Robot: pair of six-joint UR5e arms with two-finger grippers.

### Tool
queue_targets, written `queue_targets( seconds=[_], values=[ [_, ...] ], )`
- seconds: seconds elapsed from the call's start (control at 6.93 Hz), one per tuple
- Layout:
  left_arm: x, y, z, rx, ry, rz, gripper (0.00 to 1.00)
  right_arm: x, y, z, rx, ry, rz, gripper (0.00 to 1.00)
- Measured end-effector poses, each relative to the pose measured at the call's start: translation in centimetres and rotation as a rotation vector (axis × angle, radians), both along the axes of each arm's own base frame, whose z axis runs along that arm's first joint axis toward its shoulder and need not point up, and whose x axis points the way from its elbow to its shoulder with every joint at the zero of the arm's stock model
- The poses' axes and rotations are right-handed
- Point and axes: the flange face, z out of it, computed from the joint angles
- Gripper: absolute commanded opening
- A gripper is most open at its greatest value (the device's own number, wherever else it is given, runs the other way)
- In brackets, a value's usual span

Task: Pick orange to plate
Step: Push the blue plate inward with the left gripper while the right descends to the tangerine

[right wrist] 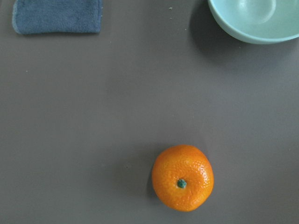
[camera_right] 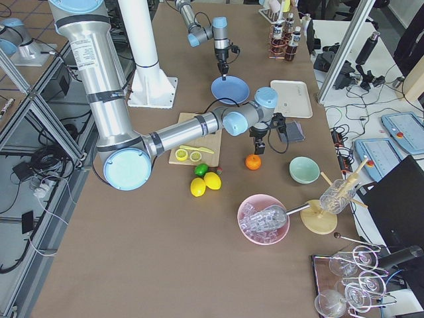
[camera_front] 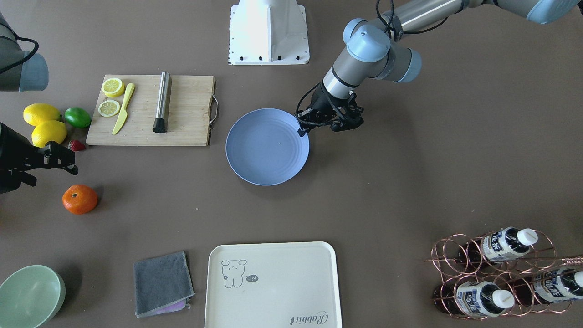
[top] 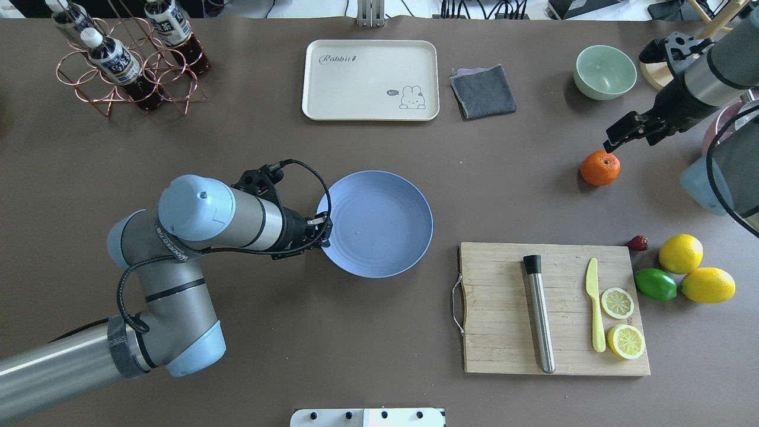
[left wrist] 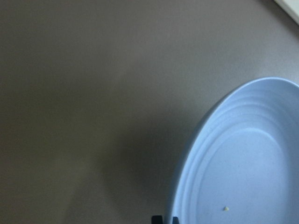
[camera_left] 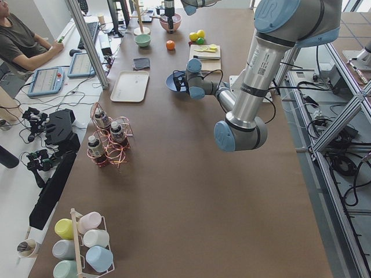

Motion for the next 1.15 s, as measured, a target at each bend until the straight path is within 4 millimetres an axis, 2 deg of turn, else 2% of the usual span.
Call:
queue_targets(
  seconds=[0.29,0.43,0.58,0.72,0.87,1.15],
  values=[
    [1.8,0.9,-0.2,0.003,-0.008,0.011,0.00,-3.0,-0.7,4.1,0.025,0.048,-0.008,1.00],
    [2.3,1.1,-0.2,0.003,-0.010,0.015,0.00,-3.8,-0.8,5.6,0.027,0.057,-0.014,1.00],
    [2.6,1.2,-0.1,0.002,-0.014,0.017,0.57,-4.4,-0.9,6.5,0.025,0.064,-0.019,1.00],
    [2.7,1.2,0.1,0.003,-0.018,0.018,0.94,-5.0,-0.9,6.9,0.025,0.068,-0.025,0.91],
    [2.7,1.2,0.2,0.005,-0.020,0.019,0.96,-5.5,-0.8,7.0,0.022,0.071,-0.030,0.67],
    [2.7,1.0,0.2,0.007,-0.021,0.018,0.96,-6.4,-0.7,7.2,0.012,0.074,-0.035,0.00]
  ],
)
